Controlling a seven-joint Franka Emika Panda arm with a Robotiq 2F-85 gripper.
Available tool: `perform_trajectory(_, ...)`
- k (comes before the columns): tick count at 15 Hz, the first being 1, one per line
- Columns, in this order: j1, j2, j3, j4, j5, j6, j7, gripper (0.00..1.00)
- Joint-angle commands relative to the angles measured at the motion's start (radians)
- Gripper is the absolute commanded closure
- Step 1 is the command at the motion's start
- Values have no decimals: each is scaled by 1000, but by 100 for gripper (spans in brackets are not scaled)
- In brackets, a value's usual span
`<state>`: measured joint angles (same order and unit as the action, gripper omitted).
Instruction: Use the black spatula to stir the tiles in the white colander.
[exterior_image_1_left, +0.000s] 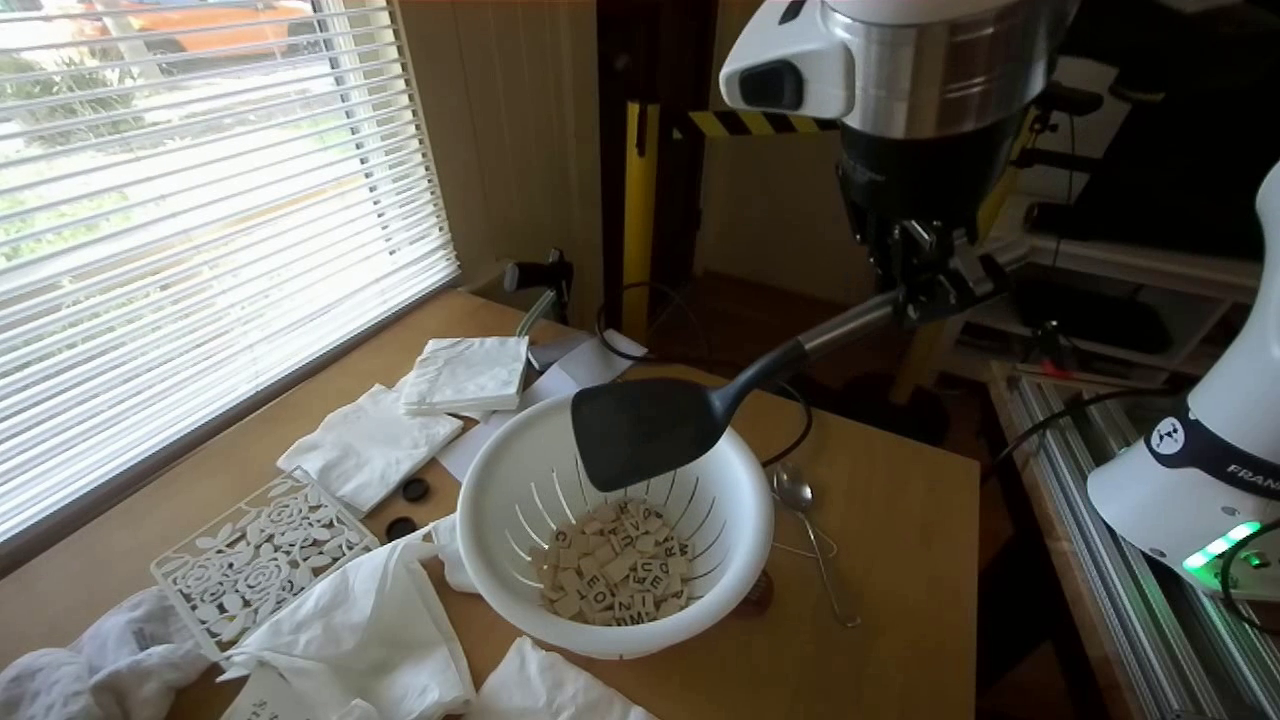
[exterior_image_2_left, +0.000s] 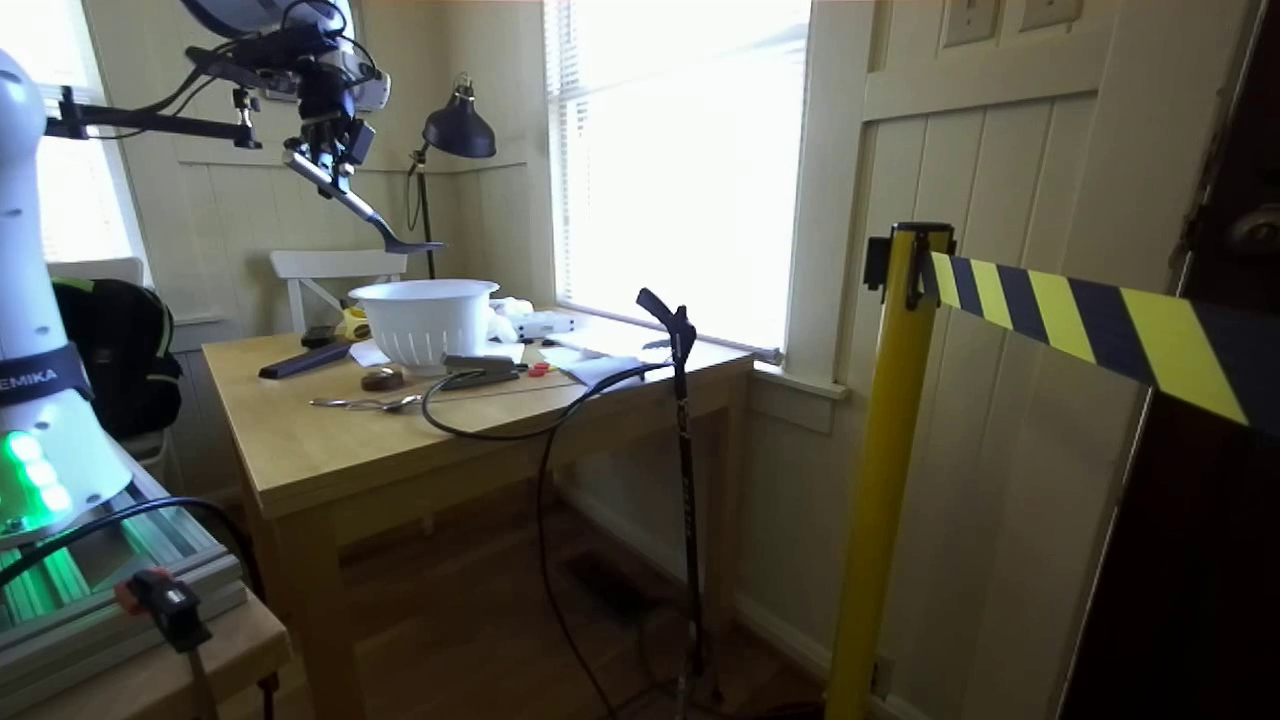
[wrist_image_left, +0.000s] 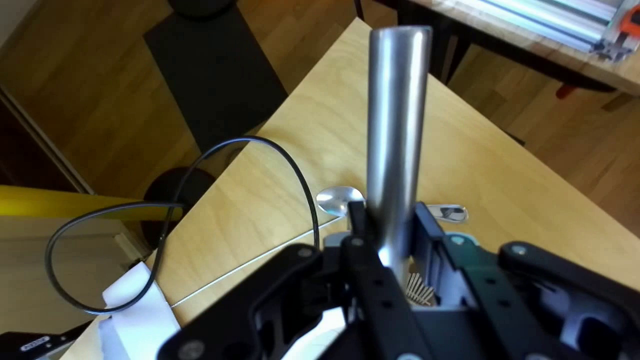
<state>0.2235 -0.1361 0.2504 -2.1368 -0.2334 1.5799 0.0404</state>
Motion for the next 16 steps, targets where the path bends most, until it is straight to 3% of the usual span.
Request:
perform_trajectory(1,16,141,13,154,-36,-139,-116,94)
perform_trajectory(4,30,236,21,199,-44,-175,-197,94)
perform_trajectory(7,36,322,9,211,-151,-209,-205,94)
perform_trajectory(8,31,258,11,155,-83,-150,-190,76)
perform_trajectory(12,31,319,4,184,-129,-163,-190,76)
perform_trajectory(13,31,322,4,181,-136,-152,-192,94)
perform_trajectory(16,28,379,-7,216,-201,-129,-216,94)
